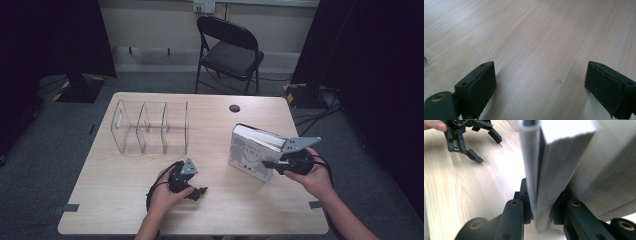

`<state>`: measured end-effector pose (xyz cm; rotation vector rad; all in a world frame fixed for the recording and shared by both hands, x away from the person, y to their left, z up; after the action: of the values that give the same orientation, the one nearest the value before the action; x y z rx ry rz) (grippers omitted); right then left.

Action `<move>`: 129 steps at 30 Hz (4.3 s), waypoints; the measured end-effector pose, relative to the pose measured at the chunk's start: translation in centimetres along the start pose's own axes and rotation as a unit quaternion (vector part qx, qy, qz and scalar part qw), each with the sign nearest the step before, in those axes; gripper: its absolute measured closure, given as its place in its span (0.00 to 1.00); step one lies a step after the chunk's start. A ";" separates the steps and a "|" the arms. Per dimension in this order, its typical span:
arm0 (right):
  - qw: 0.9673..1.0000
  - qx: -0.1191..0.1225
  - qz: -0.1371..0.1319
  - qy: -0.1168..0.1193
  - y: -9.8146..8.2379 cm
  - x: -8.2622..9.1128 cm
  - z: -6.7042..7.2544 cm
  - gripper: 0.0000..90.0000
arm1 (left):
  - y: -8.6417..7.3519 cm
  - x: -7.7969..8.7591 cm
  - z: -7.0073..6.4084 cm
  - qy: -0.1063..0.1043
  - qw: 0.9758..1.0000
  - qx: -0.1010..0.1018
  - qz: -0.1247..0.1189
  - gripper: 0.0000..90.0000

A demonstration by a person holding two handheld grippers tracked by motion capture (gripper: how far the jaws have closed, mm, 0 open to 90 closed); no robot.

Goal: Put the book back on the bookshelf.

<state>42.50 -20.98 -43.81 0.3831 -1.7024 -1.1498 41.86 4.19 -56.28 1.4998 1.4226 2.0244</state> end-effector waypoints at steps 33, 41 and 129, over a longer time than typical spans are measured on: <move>0.997 -0.010 0.001 0.077 -0.1 0.5 3.2 0.85 | 0.0 -0.2 -0.1 -0.005 1.000 0.001 0.003 0.05; 0.996 -0.004 0.006 0.089 -0.1 0.6 3.8 0.85 | 0.0 -0.2 0.0 -0.005 1.000 -0.002 0.006 0.05; 0.996 -0.037 0.036 0.074 -2.4 1.3 2.3 0.44 | 10.0 2.8 -2.1 -0.067 0.987 -0.097 0.106 0.21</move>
<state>39.34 -21.90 -45.17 0.3498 -1.5284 -1.1017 42.22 -0.02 -46.56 1.7254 1.0206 2.0652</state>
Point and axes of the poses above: each handheld gripper's, and its own axes: x roughly backward along the jaws, y roughly out of its top, z roughly to its left, the point moved 9 cm from there along -x, roughly forward along the jaws, and after that the axes turned 7 degrees about -z, right-handed, at the moved point
